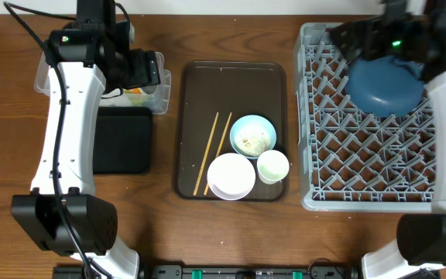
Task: Sort waste into correct bins and load items into the dishwasher rack
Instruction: 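Lift the blue plate with the right gripper and lower it into the rack, then release the plate in the rack and move the right gripper back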
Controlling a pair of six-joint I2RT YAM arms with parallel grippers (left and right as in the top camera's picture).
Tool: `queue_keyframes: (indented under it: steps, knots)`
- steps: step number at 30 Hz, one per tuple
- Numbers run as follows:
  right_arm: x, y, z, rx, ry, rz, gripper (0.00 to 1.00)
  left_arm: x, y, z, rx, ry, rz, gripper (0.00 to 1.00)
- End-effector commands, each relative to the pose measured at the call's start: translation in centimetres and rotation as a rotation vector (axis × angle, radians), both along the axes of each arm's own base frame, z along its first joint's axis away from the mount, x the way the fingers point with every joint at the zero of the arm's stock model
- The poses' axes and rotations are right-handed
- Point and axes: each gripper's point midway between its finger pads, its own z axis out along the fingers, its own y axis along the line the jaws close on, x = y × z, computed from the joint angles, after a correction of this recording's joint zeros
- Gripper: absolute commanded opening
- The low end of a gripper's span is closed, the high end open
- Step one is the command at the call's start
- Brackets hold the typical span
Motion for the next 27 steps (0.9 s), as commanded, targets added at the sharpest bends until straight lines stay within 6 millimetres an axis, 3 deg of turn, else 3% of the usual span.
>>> queue_keyframes:
  steps: [1, 6, 12, 18, 27]
  knots:
    - [-1.2, 4.3, -3.2, 0.042, 0.136, 0.020, 0.91, 0.0, 0.2, 1.1, 0.004, -0.028, 0.008, 0.88]
    - [-2.9, 7.5, -7.8, -0.043, 0.260, -0.028, 0.89, 0.0, 0.2, 1.1, 0.004, -0.028, 0.008, 0.88]
    - [-5.0, 10.6, -11.0, -0.075, 0.334, 0.000, 0.85, 0.0, 0.2, 1.1, 0.004, -0.028, 0.008, 0.88]
    - [-5.9, 11.1, -12.9, -0.112, 0.367, -0.004, 0.84, 0.0, 0.2, 1.1, 0.004, -0.028, 0.008, 0.88]
    - [-5.9, 10.9, -13.0, -0.110, 0.377, -0.023, 0.85, 0.0, 0.2, 1.1, 0.004, -0.028, 0.008, 0.88]
